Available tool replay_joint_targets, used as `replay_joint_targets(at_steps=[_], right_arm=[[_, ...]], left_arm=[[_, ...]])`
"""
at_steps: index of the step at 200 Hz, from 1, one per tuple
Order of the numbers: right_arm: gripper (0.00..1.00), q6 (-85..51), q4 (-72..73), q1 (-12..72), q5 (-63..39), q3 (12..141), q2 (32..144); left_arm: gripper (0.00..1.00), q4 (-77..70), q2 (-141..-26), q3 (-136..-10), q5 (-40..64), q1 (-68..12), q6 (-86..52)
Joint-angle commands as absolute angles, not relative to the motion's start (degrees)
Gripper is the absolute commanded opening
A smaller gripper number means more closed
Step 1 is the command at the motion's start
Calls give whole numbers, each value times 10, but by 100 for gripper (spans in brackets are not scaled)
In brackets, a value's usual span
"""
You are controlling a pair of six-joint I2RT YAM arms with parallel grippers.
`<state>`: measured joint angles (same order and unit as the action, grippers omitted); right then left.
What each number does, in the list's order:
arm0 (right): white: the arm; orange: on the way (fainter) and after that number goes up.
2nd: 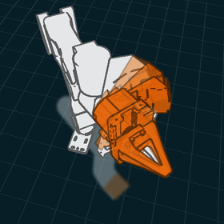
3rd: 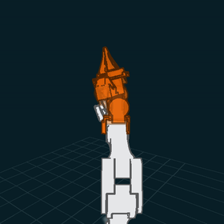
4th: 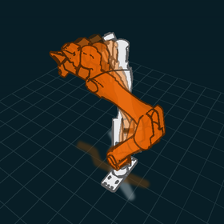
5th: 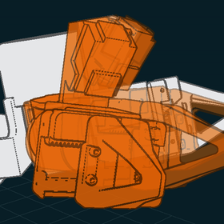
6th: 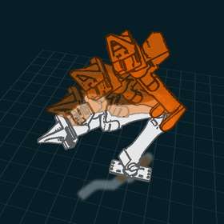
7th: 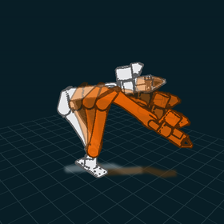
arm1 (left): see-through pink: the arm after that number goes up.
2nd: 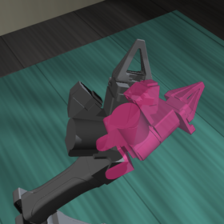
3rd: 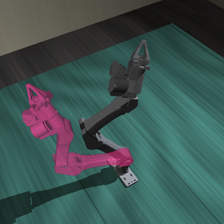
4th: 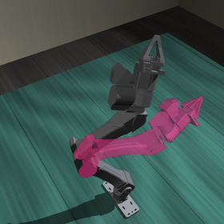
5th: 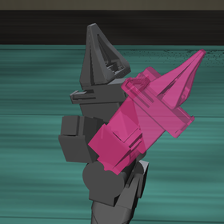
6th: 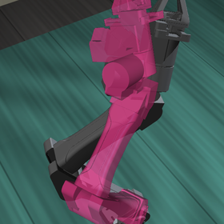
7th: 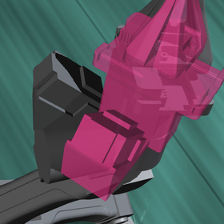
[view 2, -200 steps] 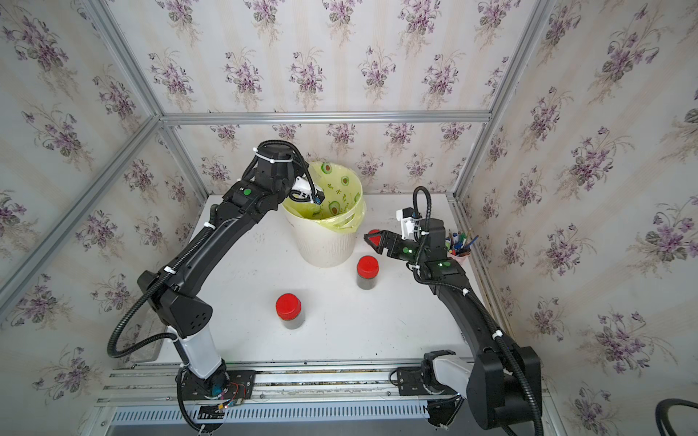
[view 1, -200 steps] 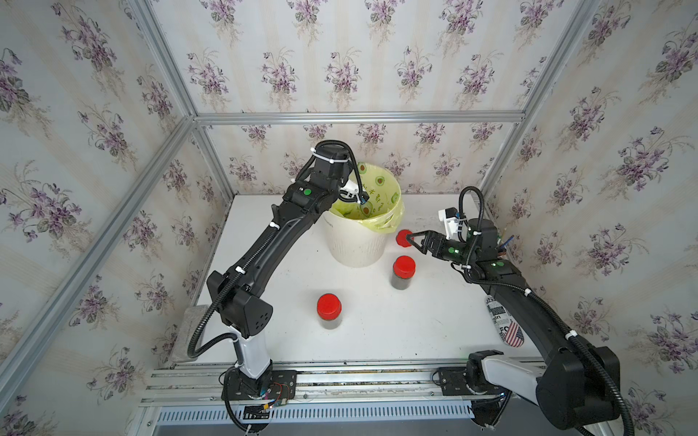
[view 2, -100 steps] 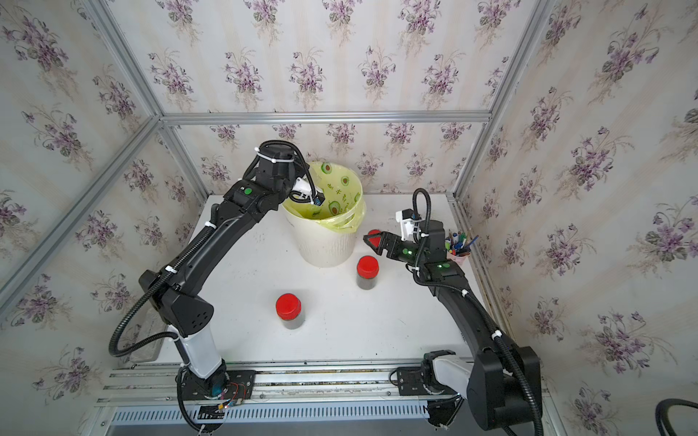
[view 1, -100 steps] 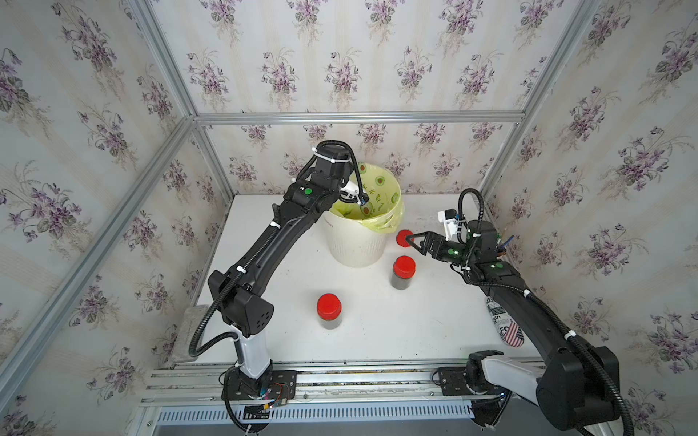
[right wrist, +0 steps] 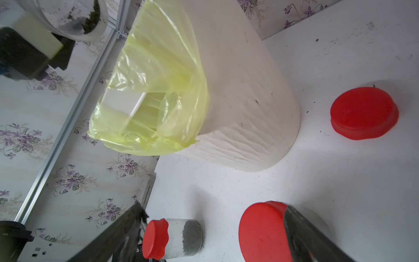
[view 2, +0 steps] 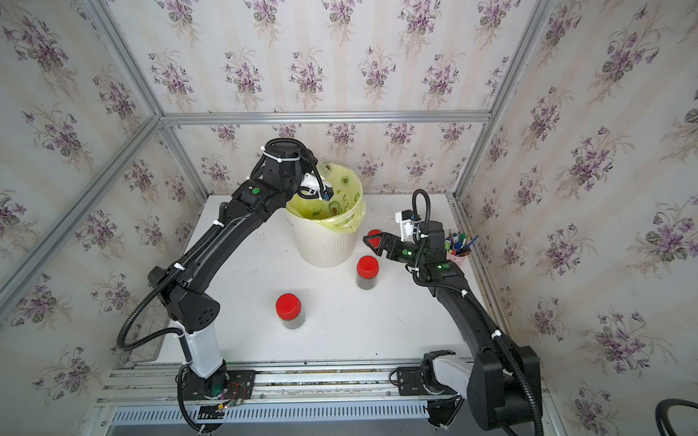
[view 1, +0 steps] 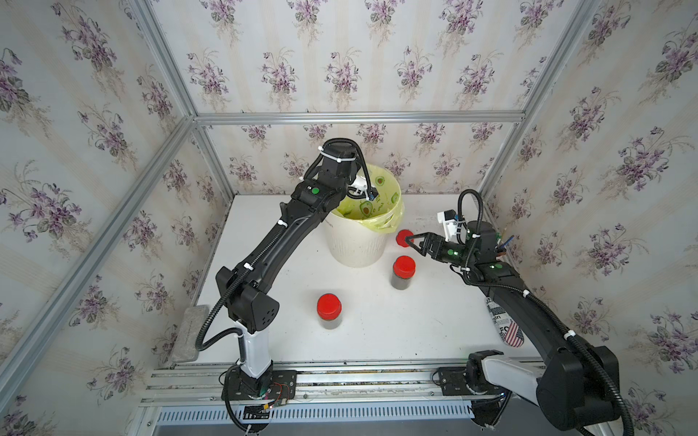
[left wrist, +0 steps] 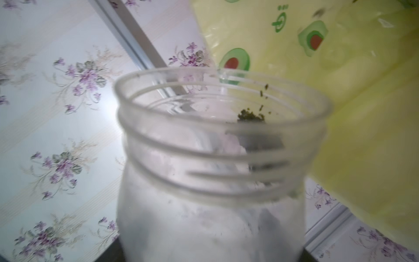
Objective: Empty moldy tea leaves from jars
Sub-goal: Pour the moldy tea leaves from the jar into the trash bin.
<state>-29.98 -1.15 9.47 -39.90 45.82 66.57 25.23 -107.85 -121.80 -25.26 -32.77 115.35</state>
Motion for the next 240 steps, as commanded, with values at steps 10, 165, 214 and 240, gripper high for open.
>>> replay_joint_targets(at_steps=[10,165,214,240], right_arm=[[95,-302,12,96,-402,458,663],[95,-301,5,96,-401,466,661],[95,-303,5,97,-403,469,661],[95,-300,-1,98,-401,470,658]], left_arm=[[54,223,-1068,-1185,-244,-326,1307],[57,253,-1059,-1208,-243,-314,1305],[57,249,-1058,-1161,-251,-313,1300],[57,228,-1065,-1207,-237,-313,1313]])
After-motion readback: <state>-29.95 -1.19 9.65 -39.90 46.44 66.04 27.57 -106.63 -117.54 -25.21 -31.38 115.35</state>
